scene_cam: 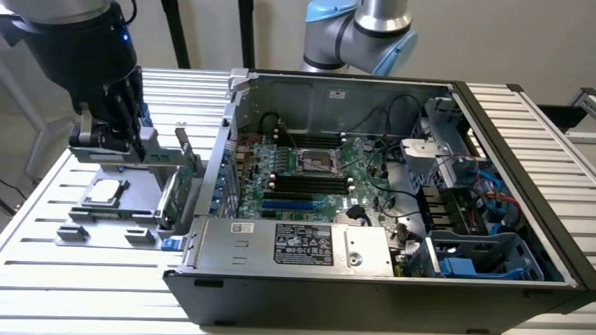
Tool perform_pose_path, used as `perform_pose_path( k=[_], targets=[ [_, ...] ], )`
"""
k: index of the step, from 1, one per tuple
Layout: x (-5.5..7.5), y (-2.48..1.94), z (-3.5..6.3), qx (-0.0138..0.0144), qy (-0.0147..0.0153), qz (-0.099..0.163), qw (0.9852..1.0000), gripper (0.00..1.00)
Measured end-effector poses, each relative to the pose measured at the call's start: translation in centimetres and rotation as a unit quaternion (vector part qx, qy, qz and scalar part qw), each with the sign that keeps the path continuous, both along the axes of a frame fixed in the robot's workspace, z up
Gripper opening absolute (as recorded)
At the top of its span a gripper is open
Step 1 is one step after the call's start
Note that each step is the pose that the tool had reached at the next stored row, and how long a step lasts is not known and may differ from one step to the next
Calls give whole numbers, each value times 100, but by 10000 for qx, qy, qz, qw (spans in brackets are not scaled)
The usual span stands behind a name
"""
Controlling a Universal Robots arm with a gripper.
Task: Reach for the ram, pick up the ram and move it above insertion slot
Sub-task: 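Pick up the ram and move it above insertion slot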
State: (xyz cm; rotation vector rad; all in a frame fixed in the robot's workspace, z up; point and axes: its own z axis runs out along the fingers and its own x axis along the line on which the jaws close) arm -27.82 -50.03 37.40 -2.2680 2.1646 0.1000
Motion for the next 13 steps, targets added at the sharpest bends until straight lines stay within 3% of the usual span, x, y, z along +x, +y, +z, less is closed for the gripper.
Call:
perform_pose_path(
  k=[7, 13],
  targets=[
    [318, 1, 258, 35, 29, 5, 10000, 14],
    [592, 0, 288, 61, 32, 5, 10000, 14]
  ],
)
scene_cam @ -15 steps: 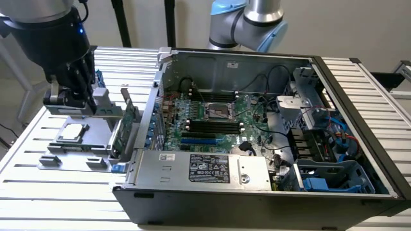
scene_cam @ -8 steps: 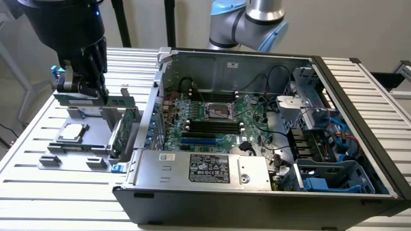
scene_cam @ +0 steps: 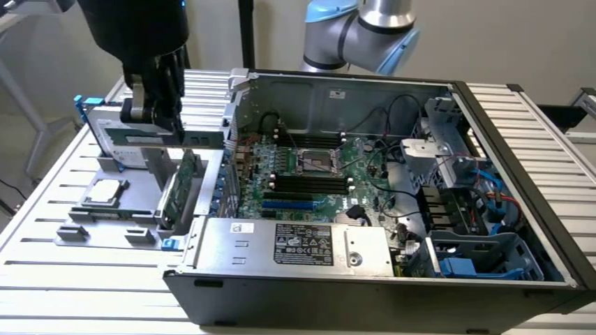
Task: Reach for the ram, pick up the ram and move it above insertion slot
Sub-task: 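Pick up the ram and move it above insertion slot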
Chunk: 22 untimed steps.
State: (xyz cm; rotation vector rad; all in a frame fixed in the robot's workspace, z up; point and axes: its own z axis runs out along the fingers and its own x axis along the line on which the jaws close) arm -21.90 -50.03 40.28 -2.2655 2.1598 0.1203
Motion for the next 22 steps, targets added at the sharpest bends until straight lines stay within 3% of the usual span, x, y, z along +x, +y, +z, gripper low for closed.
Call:
perform_pose_path(
  k=[17, 22],
  targets=[
    [771, 3, 0, 6, 2, 0, 10000, 14],
    [1000, 37, -8, 4, 2, 0, 10000, 14]
  ],
)
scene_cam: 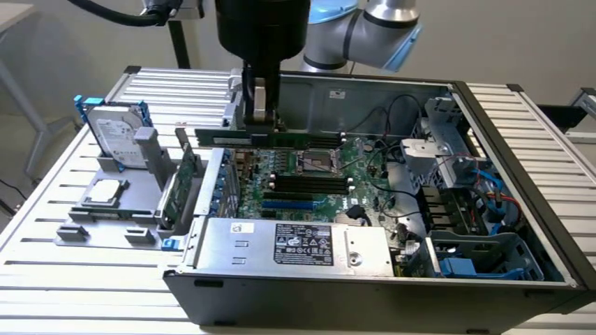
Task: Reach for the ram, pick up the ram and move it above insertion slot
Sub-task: 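Pick up the ram and move it above insertion slot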
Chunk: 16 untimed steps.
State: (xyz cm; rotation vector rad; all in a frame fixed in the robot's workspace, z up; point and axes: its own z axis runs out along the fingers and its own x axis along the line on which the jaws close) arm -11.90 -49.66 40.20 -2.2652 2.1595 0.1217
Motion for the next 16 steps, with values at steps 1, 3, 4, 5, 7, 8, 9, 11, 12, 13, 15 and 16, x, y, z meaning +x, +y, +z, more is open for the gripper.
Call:
perform_pose_path(
  k=[1, 3, 4, 5, 7, 8, 9, 11, 12, 13, 15, 16],
  targets=[
    [44, 15, -5, -1, 0, -1, 10000, 14],
    [128, 52, -15, -7, 0, 0, 10000, 14],
    [166, 77, -23, -10, 0, 0, 10000, 14],
    [200, 106, -31, -15, 0, 0, 10000, 14],
    [258, 173, -50, -27, 0, 0, 10000, 14],
    [287, 209, -61, -32, 0, 0, 10000, 14],
    [315, 245, -72, -37, 0, 0, 10000, 14],
    [366, 317, -96, -46, 0, -1, 10000, 14],
    [393, 355, -107, -51, 0, -1, 10000, 14],
    [418, 391, -120, -55, 0, 0, 10000, 14],
    [467, 464, -144, -62, 0, -1, 10000, 14],
    [492, 502, -157, -65, 0, 0, 10000, 14]
  ],
)
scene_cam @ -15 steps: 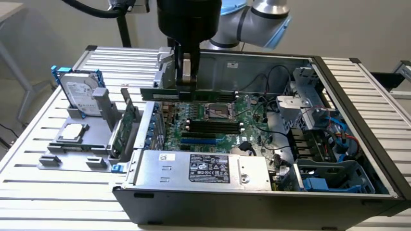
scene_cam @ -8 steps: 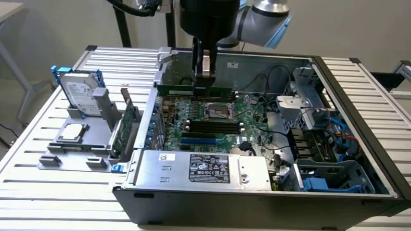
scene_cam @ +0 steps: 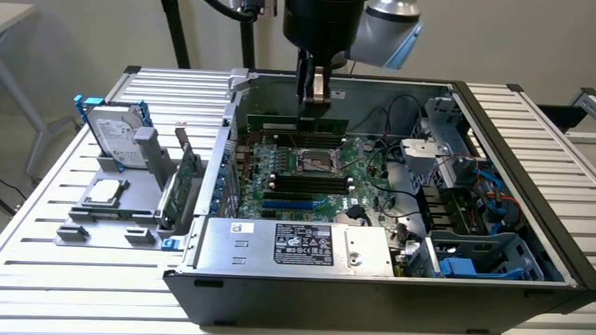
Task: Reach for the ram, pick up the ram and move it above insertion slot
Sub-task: 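Pick up the ram and move it above insertion slot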
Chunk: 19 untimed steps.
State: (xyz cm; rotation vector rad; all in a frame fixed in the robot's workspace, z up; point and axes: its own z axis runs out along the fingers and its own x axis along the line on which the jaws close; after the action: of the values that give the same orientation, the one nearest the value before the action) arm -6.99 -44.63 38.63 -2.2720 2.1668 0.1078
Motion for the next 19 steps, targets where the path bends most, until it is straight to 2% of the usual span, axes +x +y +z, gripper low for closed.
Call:
perform_pose_path(
  k=[7, 11, 15, 19],
  targets=[
    [144, 249, -94, -13, 0, 0, 10000, 14],
    [213, 372, -147, -17, 0, 0, 10000, 14],
    [263, 447, -200, -19, 0, -6, 10000, 14],
    [291, 480, -252, -24, 0, -51, 10000, 14]
  ],
)
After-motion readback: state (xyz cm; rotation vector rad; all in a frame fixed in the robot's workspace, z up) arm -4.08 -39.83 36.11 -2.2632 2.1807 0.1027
